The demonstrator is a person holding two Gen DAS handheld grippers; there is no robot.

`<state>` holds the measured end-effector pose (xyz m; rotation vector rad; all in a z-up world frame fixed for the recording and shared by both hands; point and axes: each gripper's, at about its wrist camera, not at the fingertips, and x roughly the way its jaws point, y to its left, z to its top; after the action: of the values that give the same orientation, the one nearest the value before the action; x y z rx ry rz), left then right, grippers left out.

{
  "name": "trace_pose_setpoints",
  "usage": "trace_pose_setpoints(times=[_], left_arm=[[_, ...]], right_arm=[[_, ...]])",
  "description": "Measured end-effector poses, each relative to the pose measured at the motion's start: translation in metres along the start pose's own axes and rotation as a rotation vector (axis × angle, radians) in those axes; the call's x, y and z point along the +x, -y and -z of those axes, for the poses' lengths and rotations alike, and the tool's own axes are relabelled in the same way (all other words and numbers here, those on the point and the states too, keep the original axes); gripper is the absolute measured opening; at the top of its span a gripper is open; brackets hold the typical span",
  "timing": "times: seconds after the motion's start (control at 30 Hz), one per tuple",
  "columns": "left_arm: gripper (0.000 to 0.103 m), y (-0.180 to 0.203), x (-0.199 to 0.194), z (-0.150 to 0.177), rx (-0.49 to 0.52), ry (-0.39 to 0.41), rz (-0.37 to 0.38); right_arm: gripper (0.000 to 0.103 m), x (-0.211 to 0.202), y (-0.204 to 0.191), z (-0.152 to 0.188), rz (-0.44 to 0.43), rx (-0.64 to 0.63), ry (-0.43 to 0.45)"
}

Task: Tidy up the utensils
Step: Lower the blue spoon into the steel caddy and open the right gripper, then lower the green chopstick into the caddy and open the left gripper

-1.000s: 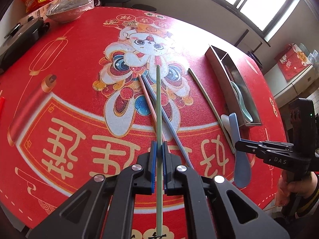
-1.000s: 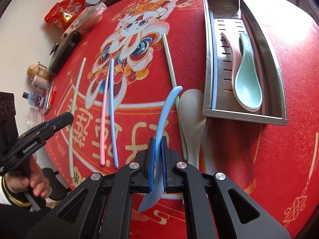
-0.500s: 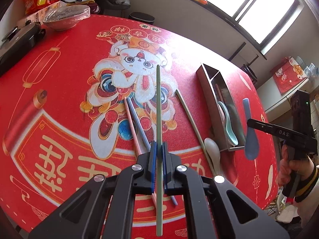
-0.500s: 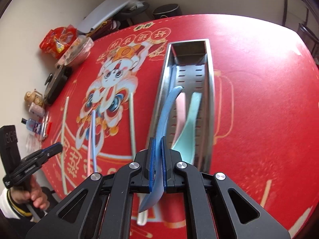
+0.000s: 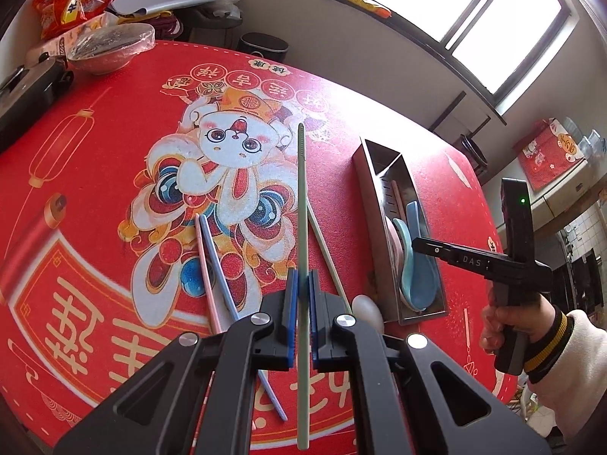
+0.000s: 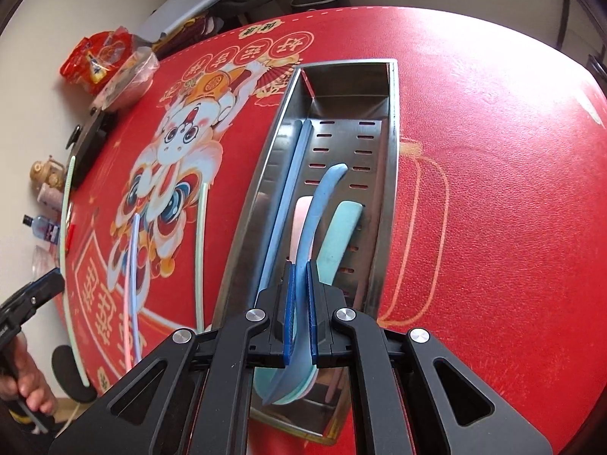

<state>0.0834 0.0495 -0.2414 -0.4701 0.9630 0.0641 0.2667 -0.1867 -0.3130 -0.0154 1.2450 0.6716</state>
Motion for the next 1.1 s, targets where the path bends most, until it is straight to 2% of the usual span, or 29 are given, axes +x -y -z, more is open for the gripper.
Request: trace_pose_setpoints(times=[0.3,0.63,0.7,0.73,0.77,0.9,0.93,0.97,1.0,1.1], left_arm=[[0.005,0.011,0.010,0.001,0.007,-0.014,0.015],[0.005,0.026,0.012,-0.003,0.057,-0.008,0.038],[0.005,0.029,0.013,-0.004,0.067,-0.010,0.044],[0.005,0.032,0.013,-0.004,0.072,-0.010,0.047],[0.005,0.034,0.014,-0.005,0.077,-0.012,0.050],[0.005,0.042,0.019,-0.007,0.086,-0.022,0.064],[0.005,0.044,0.021,-0.008,0.089,-0.024,0.066],[0.005,0.047,0.022,-0.008,0.093,-0.027,0.068],[0.005,0.051,0.025,-0.009,0.095,-0.030,0.072],[0.005,0.061,0.032,-0.013,0.098,-0.039,0.082]], right_arm=[[0.008,0.005,0.008,0.002,0.002,0.020,-0.019],[0.011,-0.015,0.004,0.002,0.054,0.002,0.025],[0.030,-0.024,0.003,0.004,0.076,0.001,0.049],[0.055,-0.029,0.003,0.005,0.087,0.001,0.066],[0.061,-0.035,0.001,0.007,0.100,0.000,0.089],[0.061,-0.049,0.003,0.011,0.103,0.019,0.109],[0.067,-0.052,0.004,0.012,0.094,0.031,0.115],[0.078,-0.055,0.006,0.014,0.084,0.042,0.125],[0.085,-0.059,0.007,0.016,0.079,0.054,0.136],[0.088,-0.068,0.013,0.022,0.076,0.085,0.167]])
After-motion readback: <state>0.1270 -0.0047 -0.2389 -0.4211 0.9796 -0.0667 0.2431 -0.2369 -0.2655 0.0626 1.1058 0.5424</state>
